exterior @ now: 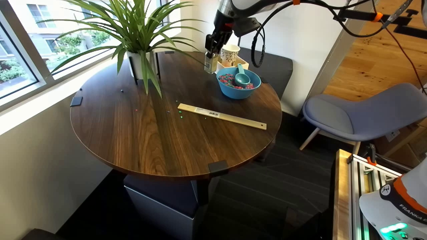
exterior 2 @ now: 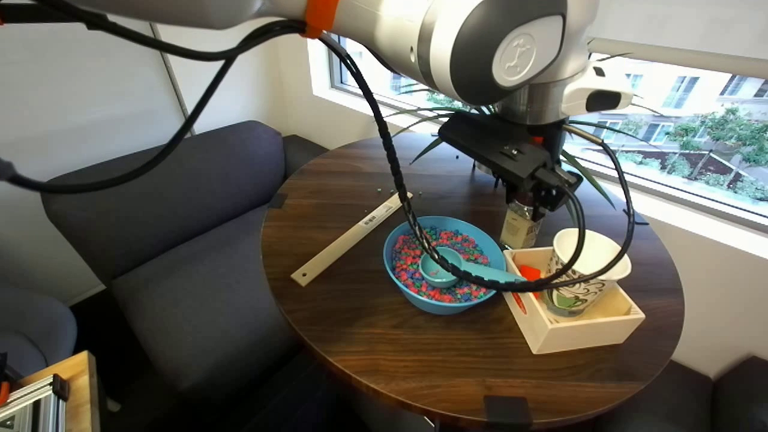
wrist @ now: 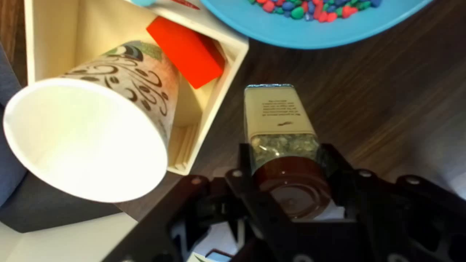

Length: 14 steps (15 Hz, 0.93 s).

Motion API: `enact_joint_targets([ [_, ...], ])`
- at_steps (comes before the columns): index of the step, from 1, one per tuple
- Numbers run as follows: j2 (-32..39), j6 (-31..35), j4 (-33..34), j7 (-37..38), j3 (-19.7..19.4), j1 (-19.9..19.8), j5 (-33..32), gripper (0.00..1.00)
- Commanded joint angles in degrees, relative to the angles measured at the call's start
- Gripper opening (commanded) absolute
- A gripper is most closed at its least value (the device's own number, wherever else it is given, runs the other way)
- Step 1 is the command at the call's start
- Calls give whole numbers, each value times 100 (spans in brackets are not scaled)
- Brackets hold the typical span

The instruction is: Move the glass jar to the left.

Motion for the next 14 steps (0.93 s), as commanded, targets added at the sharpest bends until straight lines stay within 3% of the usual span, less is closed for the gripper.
enact_joint_targets([
  [1,-592,106,-429,52,34,174,-154,25],
  [9,-1661,237,-1302,-500,471,392,139,25],
  [14,-1701,159,-1350,-1427,912,542,723,25],
])
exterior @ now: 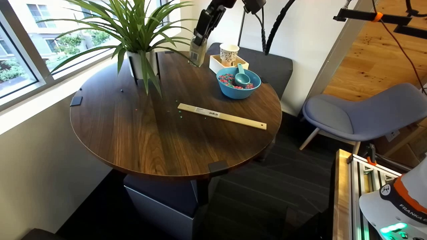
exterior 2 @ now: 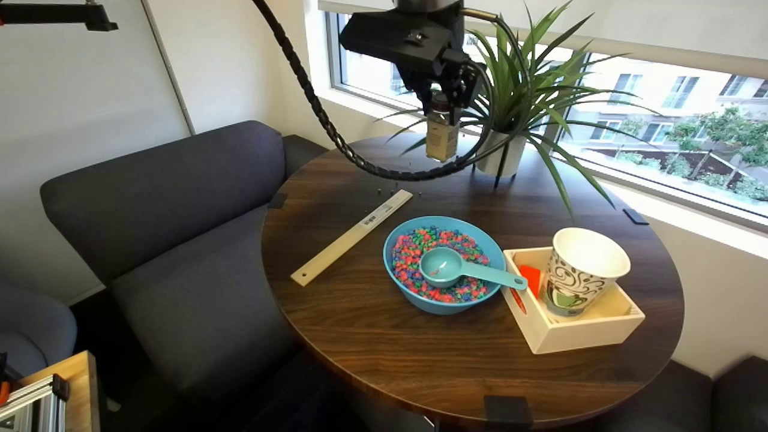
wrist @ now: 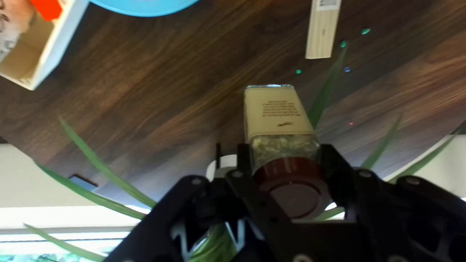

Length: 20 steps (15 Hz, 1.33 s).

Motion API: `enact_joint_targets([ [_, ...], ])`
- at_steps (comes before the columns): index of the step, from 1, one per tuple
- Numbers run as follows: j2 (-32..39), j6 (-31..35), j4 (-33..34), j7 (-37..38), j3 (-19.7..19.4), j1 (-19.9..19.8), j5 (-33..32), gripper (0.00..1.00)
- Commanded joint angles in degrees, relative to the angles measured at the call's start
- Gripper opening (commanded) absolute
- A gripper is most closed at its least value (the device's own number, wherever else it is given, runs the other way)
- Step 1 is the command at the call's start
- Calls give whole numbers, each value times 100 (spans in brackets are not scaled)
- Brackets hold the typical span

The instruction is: Move the glass jar to the left.

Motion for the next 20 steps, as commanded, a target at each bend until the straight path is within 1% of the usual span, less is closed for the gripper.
enact_joint_targets([
  [1,-84,58,-186,-710,246,127,420,25],
  [3,47,-151,-14,-1123,406,217,553,25],
  [6,282,-607,324,-1588,594,385,437,25],
  [8,341,-847,434,-1796,647,443,391,25],
  [9,203,-581,166,-1522,586,443,403,50],
  [14,295,-698,304,-1705,622,464,400,50],
  [15,298,-698,309,-1709,621,463,400,25],
  [18,580,-956,610,-1638,654,671,-44,25],
  [20,778,-1288,821,-1628,699,784,-197,25],
])
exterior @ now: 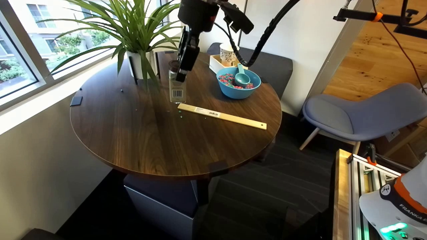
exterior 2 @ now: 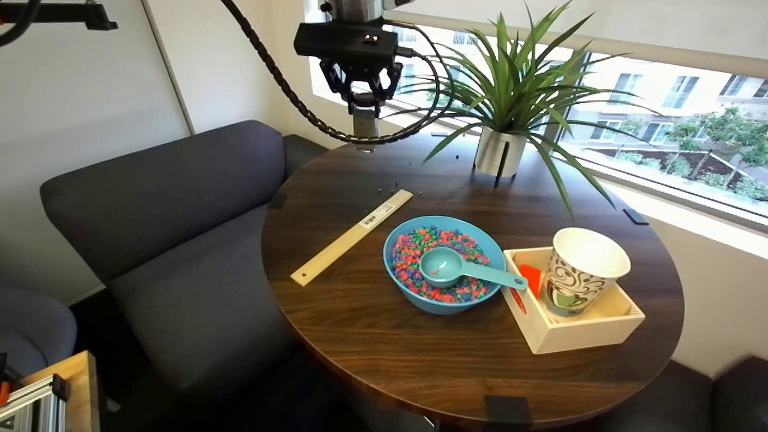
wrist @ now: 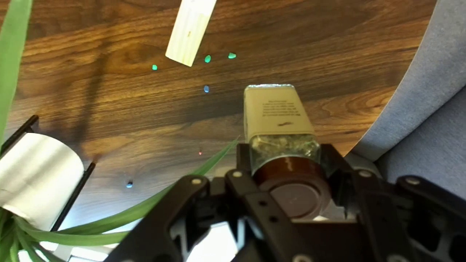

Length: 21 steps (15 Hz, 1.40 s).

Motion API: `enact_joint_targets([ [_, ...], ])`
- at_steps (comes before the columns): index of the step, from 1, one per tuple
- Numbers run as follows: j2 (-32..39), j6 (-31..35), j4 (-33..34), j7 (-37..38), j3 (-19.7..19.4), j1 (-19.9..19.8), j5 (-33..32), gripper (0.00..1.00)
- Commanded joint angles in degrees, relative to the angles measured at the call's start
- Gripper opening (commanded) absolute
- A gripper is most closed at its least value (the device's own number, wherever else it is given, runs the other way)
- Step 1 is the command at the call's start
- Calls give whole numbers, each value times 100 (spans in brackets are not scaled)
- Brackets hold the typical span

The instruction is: Move the glass jar to the left.

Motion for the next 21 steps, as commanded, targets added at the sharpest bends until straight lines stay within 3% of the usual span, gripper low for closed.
enact_joint_targets([
  [1,467,-559,574,15,83,252,-258,25],
  [9,1302,-449,1307,-58,171,534,-446,25],
  [15,1697,-112,1576,-300,354,419,-67,25],
  [21,1929,-230,1813,-338,355,449,-111,25],
])
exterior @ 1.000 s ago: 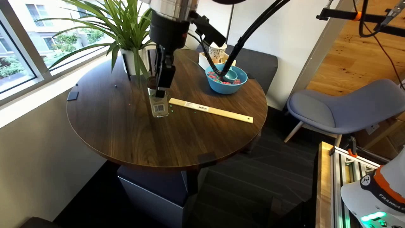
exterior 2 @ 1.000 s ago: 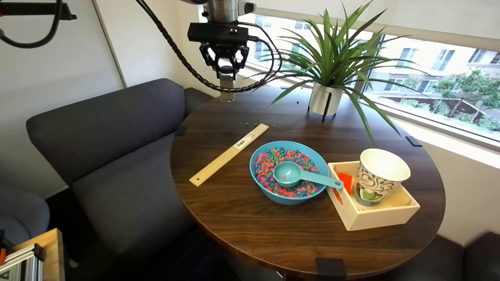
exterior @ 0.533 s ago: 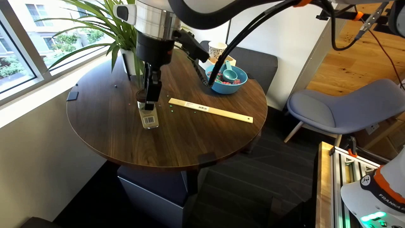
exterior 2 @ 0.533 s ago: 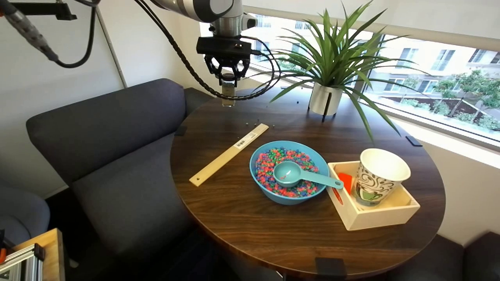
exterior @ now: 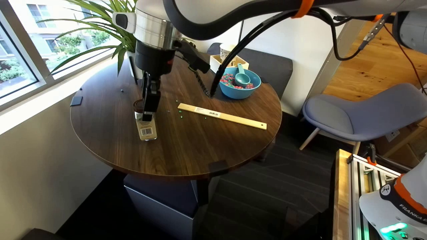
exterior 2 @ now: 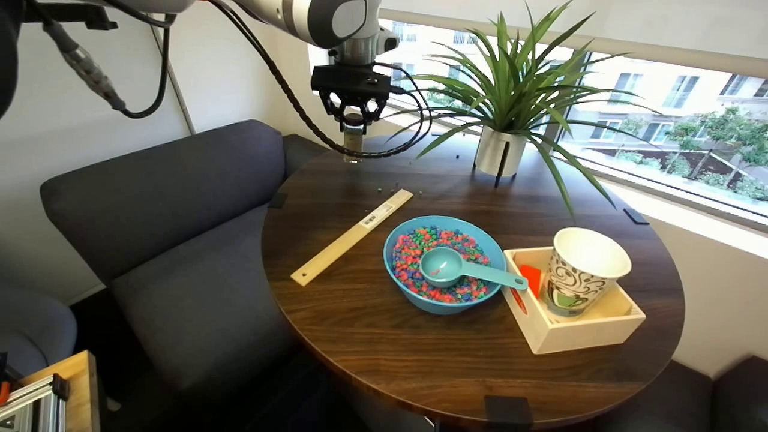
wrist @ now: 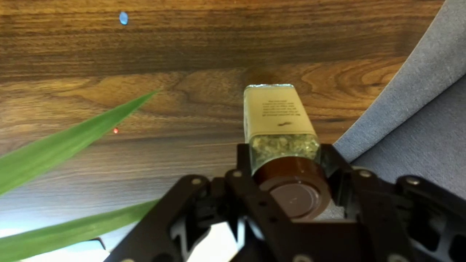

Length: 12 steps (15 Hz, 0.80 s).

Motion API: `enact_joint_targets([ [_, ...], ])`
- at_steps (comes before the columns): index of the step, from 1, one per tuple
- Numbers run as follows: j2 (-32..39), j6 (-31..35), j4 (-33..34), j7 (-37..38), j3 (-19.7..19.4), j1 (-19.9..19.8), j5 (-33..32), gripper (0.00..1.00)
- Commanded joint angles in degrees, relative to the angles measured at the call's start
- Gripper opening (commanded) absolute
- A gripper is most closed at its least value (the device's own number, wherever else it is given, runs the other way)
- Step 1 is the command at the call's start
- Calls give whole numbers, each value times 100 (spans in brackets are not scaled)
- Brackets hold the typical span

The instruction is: Move the glass jar to the left.

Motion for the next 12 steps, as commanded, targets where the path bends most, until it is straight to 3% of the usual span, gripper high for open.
enact_joint_targets([
  [1,211,-130,291,-106,65,-13,24,25],
  [7,371,-340,465,-68,48,24,-25,25],
  [8,388,-362,488,-65,48,27,-25,62],
  [9,402,-402,516,-55,43,34,-32,76],
  [12,411,-517,611,-28,27,64,-56,96],
])
